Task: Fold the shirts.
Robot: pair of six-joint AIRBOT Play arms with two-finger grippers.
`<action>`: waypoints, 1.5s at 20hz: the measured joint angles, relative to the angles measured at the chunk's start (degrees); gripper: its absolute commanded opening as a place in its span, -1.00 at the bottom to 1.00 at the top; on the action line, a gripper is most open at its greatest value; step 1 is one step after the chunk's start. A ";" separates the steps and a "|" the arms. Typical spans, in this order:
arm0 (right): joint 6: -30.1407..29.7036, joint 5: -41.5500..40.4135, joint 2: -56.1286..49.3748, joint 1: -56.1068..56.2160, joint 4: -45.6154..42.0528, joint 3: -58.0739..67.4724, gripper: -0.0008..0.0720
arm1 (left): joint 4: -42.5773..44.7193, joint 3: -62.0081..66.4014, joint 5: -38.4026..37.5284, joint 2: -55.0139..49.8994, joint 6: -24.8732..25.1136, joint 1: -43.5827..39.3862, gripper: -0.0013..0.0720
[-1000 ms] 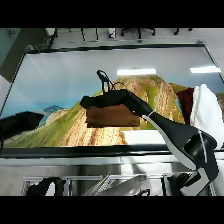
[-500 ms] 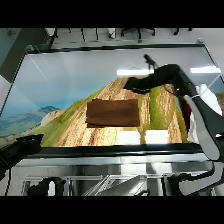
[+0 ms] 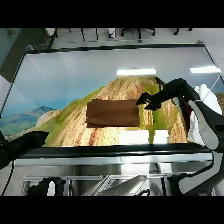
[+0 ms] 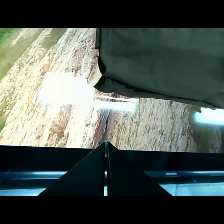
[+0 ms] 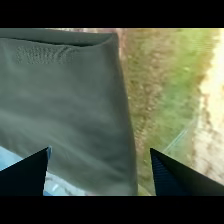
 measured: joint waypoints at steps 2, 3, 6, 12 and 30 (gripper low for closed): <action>-0.90 0.98 -2.29 1.01 1.77 -0.31 0.92 | -0.46 0.00 -0.11 -0.81 -0.02 0.00 -0.93; -1.27 1.38 -3.21 1.60 2.95 -0.37 0.92 | -0.66 0.00 -0.13 -0.90 -0.11 0.00 -0.93; -1.79 3.04 -5.03 3.32 4.90 -0.39 -0.13 | -0.83 0.00 -0.81 0.04 -0.20 0.00 -0.93; -2.78 3.30 -5.44 3.93 5.09 1.97 -0.93 | -1.03 0.00 -1.16 2.43 -0.17 -0.02 -0.93; 12.83 -16.41 14.99 -43.87 2.43 30.32 -0.93 | -1.07 0.02 -2.60 2.86 -0.09 -0.02 -0.93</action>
